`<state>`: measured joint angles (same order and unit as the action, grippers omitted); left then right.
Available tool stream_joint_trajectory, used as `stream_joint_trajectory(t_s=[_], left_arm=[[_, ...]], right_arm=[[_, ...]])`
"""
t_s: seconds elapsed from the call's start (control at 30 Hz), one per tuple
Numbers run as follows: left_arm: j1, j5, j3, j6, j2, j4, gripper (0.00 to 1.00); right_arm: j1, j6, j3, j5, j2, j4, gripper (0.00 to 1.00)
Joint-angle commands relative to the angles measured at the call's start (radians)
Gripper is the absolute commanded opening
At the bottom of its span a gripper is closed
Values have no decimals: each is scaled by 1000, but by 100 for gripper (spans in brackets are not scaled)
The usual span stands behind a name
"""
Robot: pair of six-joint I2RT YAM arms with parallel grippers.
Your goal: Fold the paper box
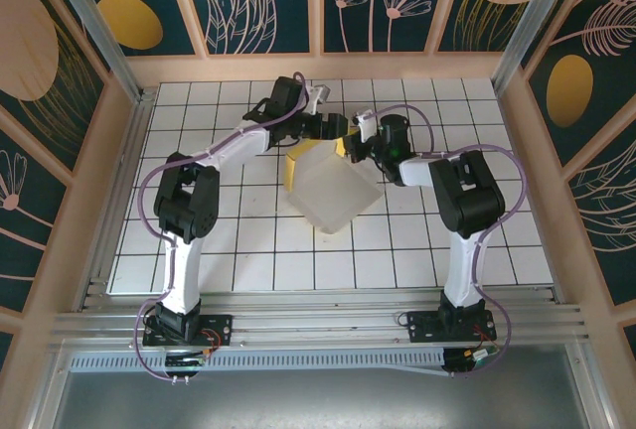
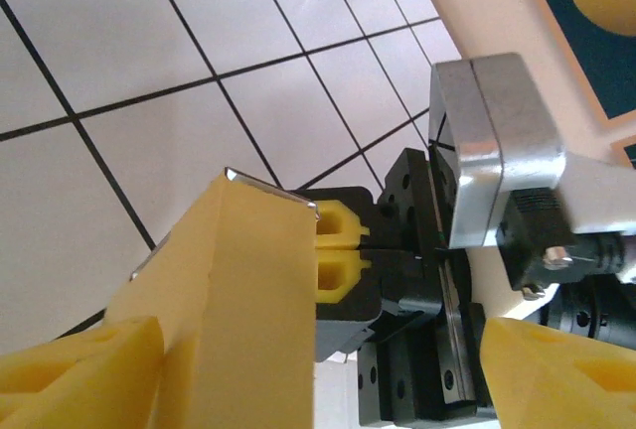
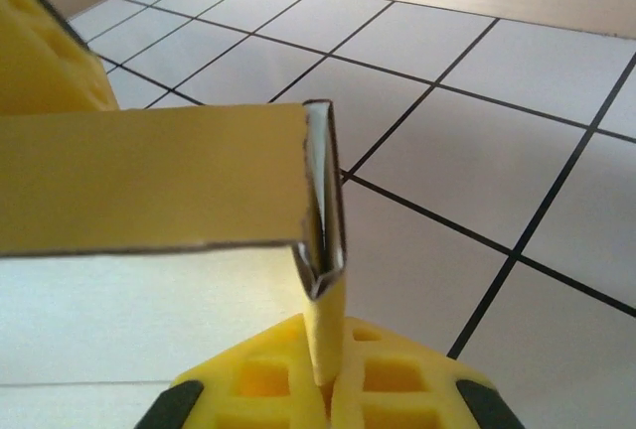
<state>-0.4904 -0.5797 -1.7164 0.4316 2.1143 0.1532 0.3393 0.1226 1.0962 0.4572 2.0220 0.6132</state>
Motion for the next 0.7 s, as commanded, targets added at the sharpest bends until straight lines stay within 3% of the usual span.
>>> stream_joint_trajectory(t_s=[0.0,0.17,0.27,0.4,0.53,0.6,0.67], left_arm=[[3,16,31,13,-77,-18,86],[22,96,114,24,-202,-47,89],[35,170,177,29,-313,-67,90],[41,345,318,-14,-512,-101,92],[41,470,529,-25,-713,-244,91],[42,500,631,-12,-791,-347,91],[42,536,707,2,-845,-425,91]], right_arm=[[-6,47,-19,22,-61,25,2],[-24,126,-22,17,-118,-39,0],[-21,329,36,-43,-175,-257,0],[7,859,172,-289,-261,-678,0],[78,1508,165,-855,-290,-809,0],[91,1574,214,-963,-273,-807,0],[124,1630,239,-904,-286,-838,0]])
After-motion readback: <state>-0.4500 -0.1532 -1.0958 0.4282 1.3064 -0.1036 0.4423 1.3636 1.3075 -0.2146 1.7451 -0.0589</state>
